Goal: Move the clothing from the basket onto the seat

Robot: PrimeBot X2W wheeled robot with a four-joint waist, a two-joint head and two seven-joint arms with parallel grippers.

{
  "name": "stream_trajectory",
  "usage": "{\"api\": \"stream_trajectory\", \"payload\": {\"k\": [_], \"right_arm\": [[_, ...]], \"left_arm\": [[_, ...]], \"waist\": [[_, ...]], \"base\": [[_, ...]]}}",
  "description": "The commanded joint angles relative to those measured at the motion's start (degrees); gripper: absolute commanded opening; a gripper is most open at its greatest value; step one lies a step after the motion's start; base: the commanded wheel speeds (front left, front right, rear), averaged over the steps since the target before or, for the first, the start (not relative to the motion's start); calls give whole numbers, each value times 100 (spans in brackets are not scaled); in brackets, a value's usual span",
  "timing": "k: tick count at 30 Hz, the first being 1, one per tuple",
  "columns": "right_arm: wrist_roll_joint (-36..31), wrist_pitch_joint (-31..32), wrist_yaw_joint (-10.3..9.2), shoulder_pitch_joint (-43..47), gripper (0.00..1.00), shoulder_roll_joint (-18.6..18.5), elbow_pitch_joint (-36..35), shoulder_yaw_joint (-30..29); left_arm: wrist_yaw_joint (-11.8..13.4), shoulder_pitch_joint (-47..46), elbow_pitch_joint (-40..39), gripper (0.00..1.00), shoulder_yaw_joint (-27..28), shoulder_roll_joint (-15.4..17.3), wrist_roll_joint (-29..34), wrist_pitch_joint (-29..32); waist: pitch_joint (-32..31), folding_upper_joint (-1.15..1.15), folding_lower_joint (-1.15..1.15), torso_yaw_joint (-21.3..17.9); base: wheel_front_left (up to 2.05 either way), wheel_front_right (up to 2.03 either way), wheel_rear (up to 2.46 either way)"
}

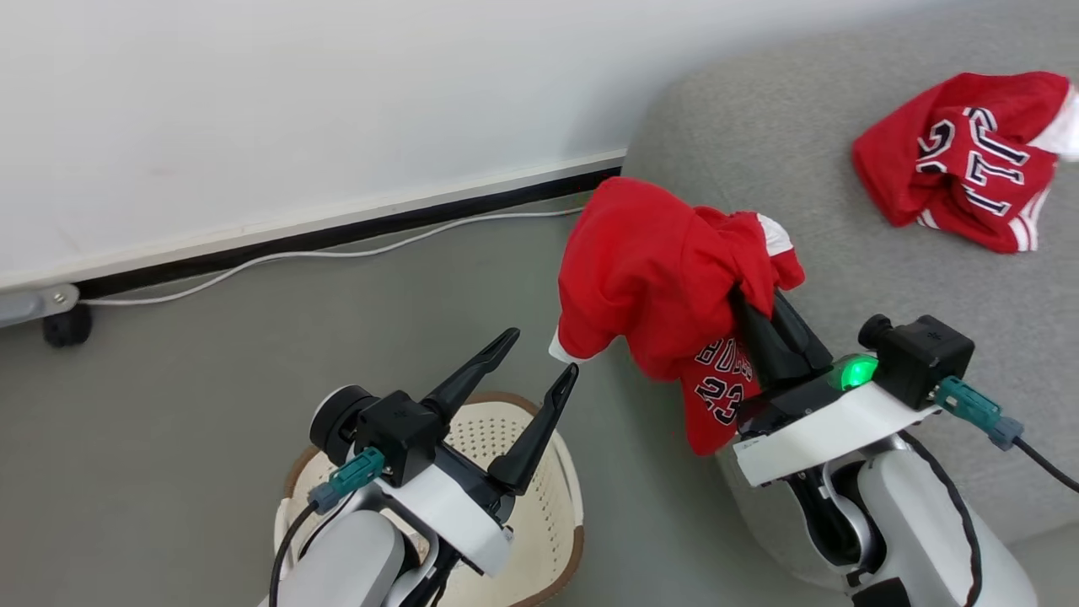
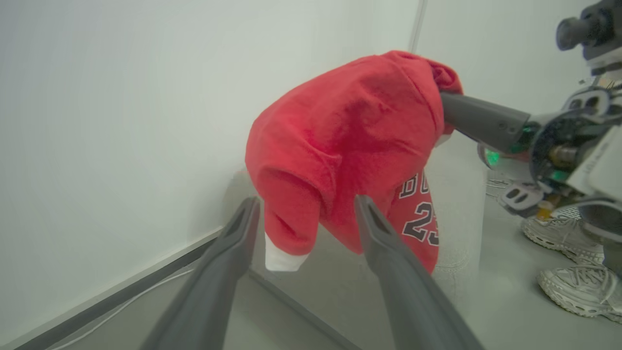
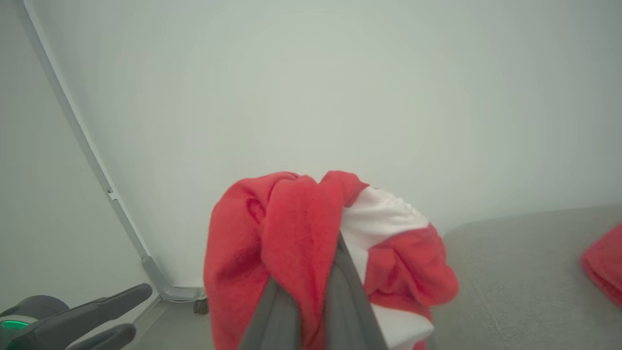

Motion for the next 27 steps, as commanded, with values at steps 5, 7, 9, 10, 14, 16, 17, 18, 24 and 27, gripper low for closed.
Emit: {"api": "stream_trajectory", "payload": {"k": [5, 7, 9, 10, 14, 16, 17, 18, 24, 27], "right_arm": [[-99, -60, 8, 304, 0, -62, -500, -508], [-108, -60, 8, 388, 0, -91, -587, -643], [-122, -60, 8, 471, 0, -118, -682, -776], [-129, -60, 8, 515, 0, -126, -732, -842], [-169, -60, 8, 724, 0, -153, -951, -1138], [-176, -60, 8, 793, 0, -155, -1017, -1262], [-198, -60, 8, 865, 0, -157, -1088, -1389], [-226, -60, 8, 942, 0, -152, -1157, -1525], [-585, -60, 8, 1060, 0, -216, -1315, -2372], [-1140, -60, 8, 350, 0, -345, -1066, -3204]], "left_arm": [[-23, 53, -129, 100, 195, -6, 101, -51], [-23, 106, -110, 100, 217, -20, 117, -51], [-23, 151, -107, 100, 261, -29, 143, -51], [-23, 171, -108, 100, 282, -31, 157, -51], [-23, 221, -127, 100, 325, -47, 213, -51], [-23, 212, -139, 100, 302, -52, 224, -51], [-23, 198, -144, 100, 271, -49, 234, -51], [-23, 182, -147, 100, 243, -44, 238, -51], [-23, 86, -210, 100, 97, 45, 263, -51], [-23, 59, -334, 100, -43, 348, 275, -51]], "waist": [[-292, 0, 0, -1001], [-343, 0, 0, -1177], [-356, 0, 0, -1351], [-353, 0, 0, -1435], [-302, 0, 0, -1715], [-268, 0, 0, -1740], [-237, 0, 0, -1760], [-207, 0, 0, -1777], [80, 0, 0, -1833], [623, 0, 0, -1803]], "base": [[0, 0, 0], [0, 0, 0], [0, 0, 0], [0, 0, 0], [0, 0, 0], [0, 0, 0], [0, 0, 0], [0, 0, 0], [0, 0, 0], [0, 0, 0]]}}
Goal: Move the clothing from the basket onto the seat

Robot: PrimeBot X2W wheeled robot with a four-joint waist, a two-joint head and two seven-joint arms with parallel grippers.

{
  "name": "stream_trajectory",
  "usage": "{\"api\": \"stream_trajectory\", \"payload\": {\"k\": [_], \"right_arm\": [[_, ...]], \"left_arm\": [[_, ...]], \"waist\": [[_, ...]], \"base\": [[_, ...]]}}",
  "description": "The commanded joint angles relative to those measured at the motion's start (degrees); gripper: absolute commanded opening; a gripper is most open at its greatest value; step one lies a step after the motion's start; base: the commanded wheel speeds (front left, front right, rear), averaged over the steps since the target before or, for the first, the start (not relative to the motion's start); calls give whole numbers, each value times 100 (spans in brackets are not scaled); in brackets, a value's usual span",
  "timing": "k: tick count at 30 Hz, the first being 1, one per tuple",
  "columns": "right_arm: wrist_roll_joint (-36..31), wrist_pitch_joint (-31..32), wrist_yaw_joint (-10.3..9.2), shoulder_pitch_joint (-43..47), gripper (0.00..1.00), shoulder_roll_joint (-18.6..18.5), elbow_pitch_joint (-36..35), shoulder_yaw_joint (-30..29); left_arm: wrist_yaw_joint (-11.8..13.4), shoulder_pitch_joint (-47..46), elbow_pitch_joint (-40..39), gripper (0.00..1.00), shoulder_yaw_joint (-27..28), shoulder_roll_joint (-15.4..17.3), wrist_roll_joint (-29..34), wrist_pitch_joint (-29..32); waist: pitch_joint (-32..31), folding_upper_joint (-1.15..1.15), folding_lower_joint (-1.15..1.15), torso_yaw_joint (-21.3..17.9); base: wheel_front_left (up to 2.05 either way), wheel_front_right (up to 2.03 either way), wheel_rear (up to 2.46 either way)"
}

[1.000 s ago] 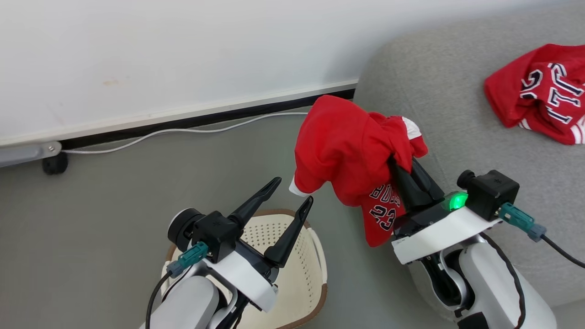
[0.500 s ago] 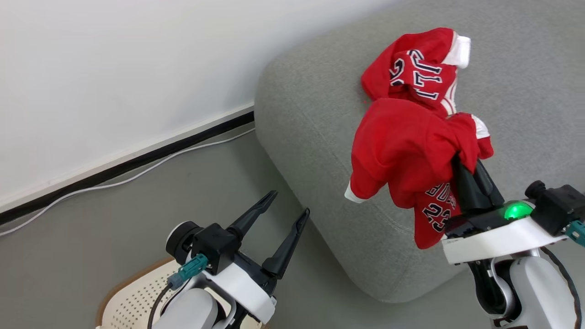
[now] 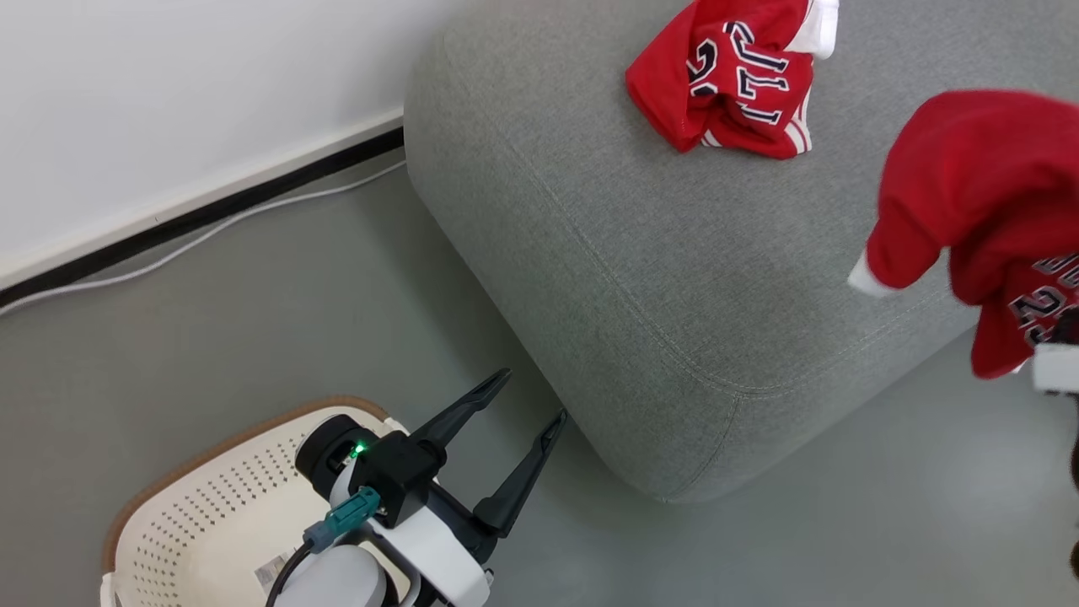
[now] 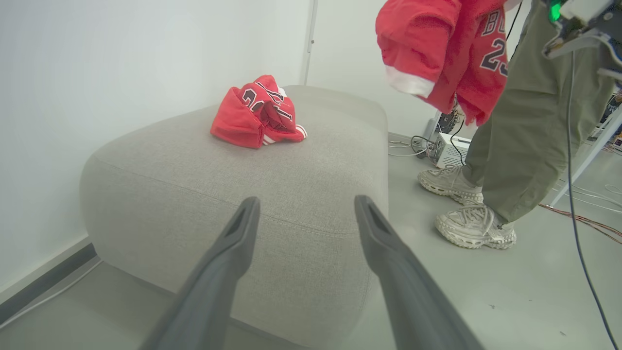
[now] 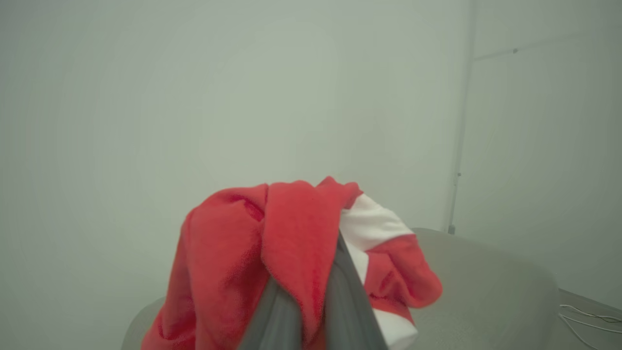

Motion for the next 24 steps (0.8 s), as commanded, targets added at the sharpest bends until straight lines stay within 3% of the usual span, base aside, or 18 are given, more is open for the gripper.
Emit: {"api": "stream_trajectory", "payload": {"k": [1, 5, 12, 24], "right_arm": [[-84, -60, 8, -261, 0, -144, -112, -25], [-316, -60, 8, -985, 0, -249, 90, -668], [-598, -60, 8, -1927, 0, -440, 420, -1163], [-1461, 92, 8, -3539, 0, -893, 1570, -2189]], "left_arm": [[-23, -244, -171, 100, 149, 87, 68, -51], [-23, -329, -294, 100, -21, 473, 52, -31], [-23, -485, -671, 100, -122, 1032, 27, 177], [4, -402, -1314, 100, -60, 1726, 48, 551]], "waist": [[237, -1, 0, 64], [797, -1, 0, 205], [1544, -1, 0, 321], [2474, -1, 0, 432]], "base": [[0, 0, 0], [0, 0, 0], [0, 0, 0], [0, 0, 0]]}}
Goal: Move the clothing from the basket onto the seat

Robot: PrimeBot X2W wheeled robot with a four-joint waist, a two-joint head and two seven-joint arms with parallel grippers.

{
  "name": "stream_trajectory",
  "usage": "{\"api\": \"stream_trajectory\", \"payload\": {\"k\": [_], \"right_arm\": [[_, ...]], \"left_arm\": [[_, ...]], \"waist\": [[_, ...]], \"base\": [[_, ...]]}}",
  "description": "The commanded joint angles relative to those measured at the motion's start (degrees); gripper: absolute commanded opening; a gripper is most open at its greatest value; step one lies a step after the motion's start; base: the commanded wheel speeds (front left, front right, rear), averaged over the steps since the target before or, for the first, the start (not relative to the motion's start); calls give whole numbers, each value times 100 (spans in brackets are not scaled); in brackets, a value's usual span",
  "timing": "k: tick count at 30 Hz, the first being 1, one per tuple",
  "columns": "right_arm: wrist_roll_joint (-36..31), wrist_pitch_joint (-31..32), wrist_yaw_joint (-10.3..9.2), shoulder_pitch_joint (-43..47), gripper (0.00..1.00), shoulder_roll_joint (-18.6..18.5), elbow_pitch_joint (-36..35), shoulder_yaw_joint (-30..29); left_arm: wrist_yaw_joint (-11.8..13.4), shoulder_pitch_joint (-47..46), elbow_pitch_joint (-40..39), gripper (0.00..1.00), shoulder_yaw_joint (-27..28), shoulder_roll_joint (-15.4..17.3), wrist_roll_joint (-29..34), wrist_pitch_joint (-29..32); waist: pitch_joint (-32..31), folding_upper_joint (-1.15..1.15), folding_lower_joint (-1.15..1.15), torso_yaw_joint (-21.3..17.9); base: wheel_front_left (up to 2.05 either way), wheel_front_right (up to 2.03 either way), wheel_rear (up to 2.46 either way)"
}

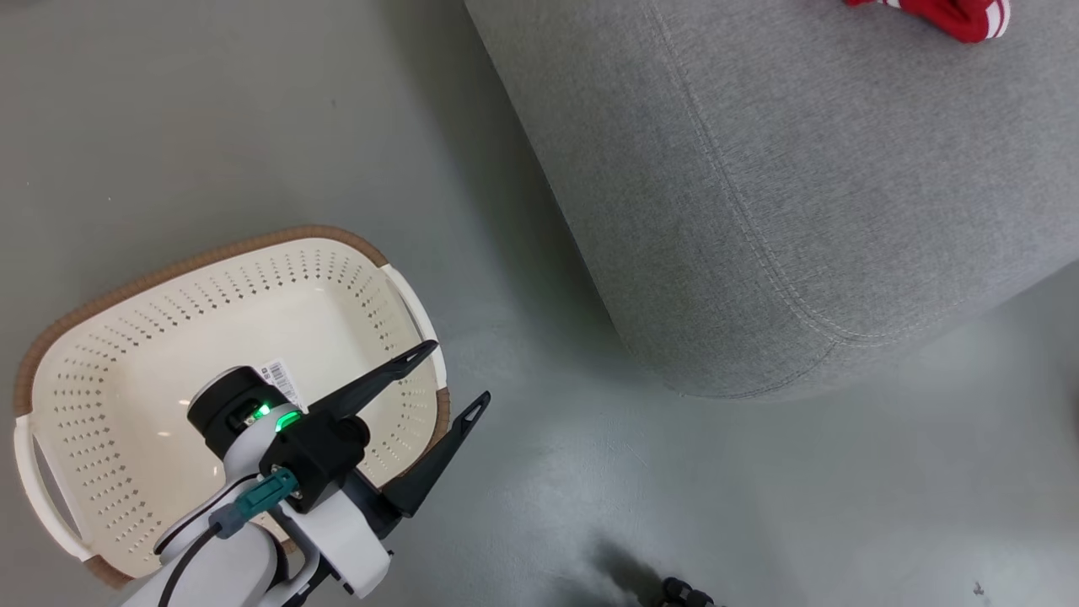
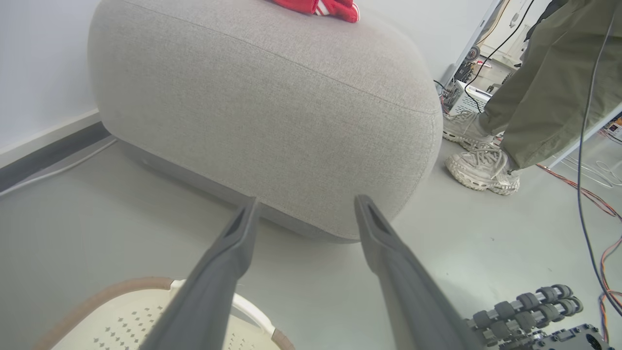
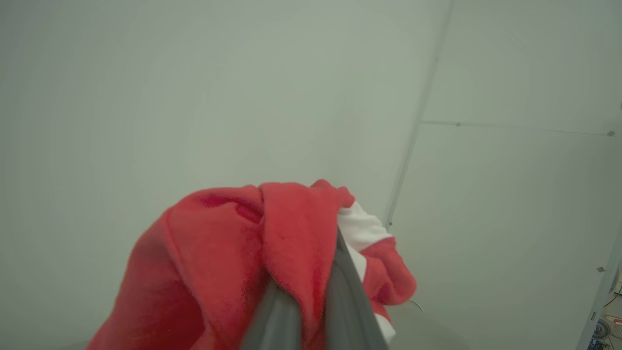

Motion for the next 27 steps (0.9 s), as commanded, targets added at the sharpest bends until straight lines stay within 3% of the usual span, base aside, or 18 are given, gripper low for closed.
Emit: {"api": "stream_trajectory", "payload": {"k": [1, 14, 21, 27], "right_arm": [[-100, 82, 7, -247, 0, -213, -45, -101], [-563, 484, 7, -1171, 0, -32, 97, -269], [-1412, 761, 7, -1881, 0, 266, 120, -1612], [-1896, 794, 7, -2240, 0, 818, 63, -2099]], "left_arm": [[12, -41, -249, 100, 185, 150, 30, 31], [31, -108, -553, 100, 193, 384, 57, 147], [33, -170, -513, 100, 231, 445, 10, 110], [30, -229, -403, 100, 246, 454, -16, 10]], "waist": [[283, 0, 0, 46], [833, 0, 0, 215], [1134, 0, 0, 493], [1319, 0, 0, 696]], "base": [[0, 0, 0], [0, 0, 0], [0, 0, 0], [0, 0, 0]]}}
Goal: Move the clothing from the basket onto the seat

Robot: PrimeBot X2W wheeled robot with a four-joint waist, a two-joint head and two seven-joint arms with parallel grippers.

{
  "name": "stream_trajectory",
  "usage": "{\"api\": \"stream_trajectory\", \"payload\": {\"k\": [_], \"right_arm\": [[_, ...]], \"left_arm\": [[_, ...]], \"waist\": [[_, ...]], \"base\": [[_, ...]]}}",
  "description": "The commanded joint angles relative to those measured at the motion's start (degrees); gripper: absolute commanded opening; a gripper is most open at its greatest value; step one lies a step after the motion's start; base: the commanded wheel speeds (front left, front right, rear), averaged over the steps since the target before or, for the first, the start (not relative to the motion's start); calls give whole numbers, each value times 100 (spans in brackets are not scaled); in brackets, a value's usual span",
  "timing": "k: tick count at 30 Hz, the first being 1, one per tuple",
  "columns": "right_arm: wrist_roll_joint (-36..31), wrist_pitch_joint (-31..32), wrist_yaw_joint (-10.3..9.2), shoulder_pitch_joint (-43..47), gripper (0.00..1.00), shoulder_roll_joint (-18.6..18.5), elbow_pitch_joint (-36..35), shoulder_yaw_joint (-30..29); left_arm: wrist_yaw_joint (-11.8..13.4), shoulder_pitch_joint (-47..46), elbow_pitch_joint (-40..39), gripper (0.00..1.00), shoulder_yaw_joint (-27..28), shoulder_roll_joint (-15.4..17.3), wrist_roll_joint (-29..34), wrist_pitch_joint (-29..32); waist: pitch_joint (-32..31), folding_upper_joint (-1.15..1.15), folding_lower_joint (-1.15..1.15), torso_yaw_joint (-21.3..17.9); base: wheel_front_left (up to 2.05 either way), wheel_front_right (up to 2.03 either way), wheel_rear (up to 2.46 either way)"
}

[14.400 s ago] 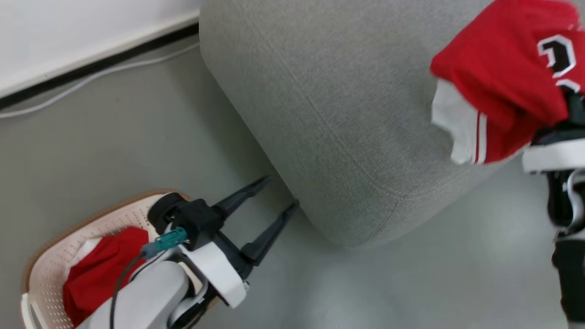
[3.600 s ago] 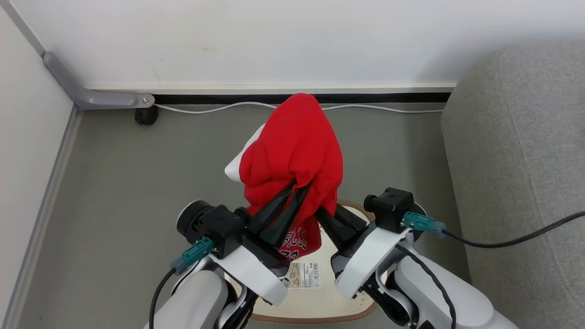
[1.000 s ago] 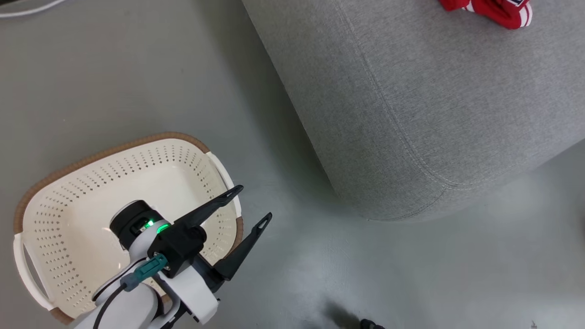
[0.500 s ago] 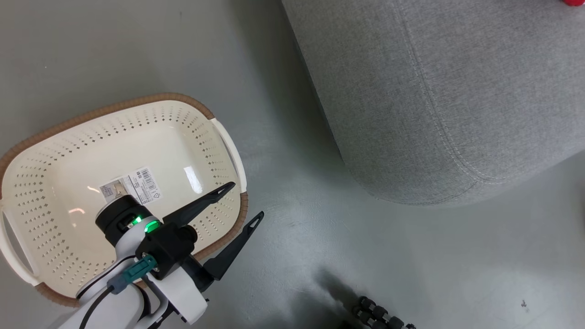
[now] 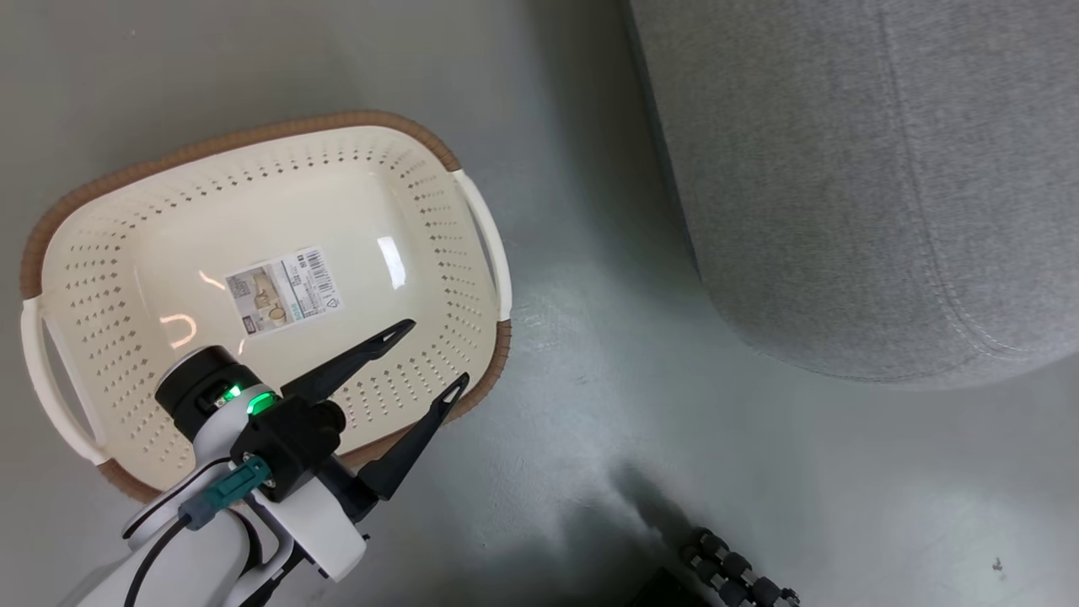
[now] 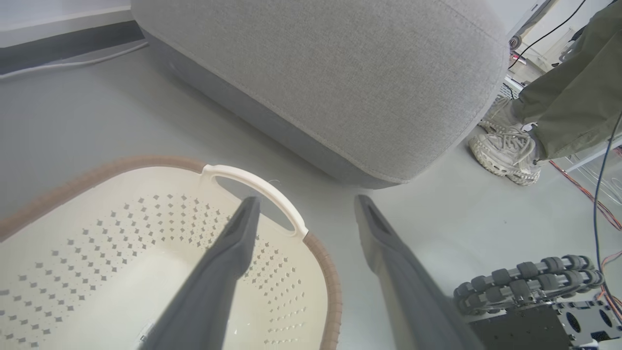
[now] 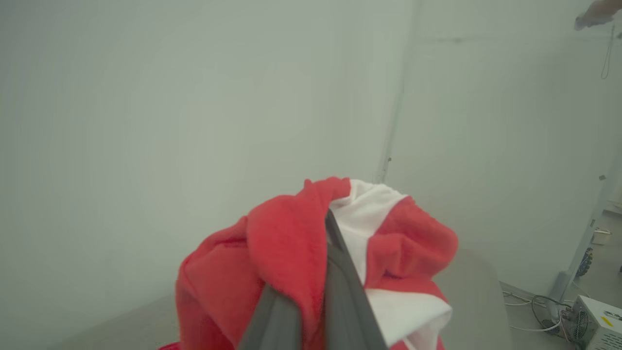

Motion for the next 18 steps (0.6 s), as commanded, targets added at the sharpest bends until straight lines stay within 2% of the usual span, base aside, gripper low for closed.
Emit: {"api": "stream_trajectory", "payload": {"k": [1, 9, 10, 12, 18], "right_arm": [[-96, 26, 7, -85, 0, -46, -214, -68], [-157, 55, 7, 221, 0, 309, -44, -235], [-96, 15, 7, 301, 27, 322, 61, -206], [36, -87, 7, 447, 100, 336, 307, -67], [394, -543, 7, 897, 100, 173, 1084, 734]], "left_arm": [[20, -132, -96, 100, 155, 81, -25, -77], [17, -207, 60, 100, 145, 43, -90, -164], [16, -223, 87, 100, 137, 27, -99, -176], [14, -253, 152, 100, 122, -16, -121, -211], [4, -344, 390, 100, 31, -202, -191, -344]], "waist": [[79, 0, 0, 89], [122, 0, 0, 241], [112, 0, 0, 257], [66, 0, 0, 288], [-202, 0, 0, 404]], "base": [[0, 0, 0], [0, 0, 0], [0, 0, 0], [0, 0, 0], [0, 0, 0]]}}
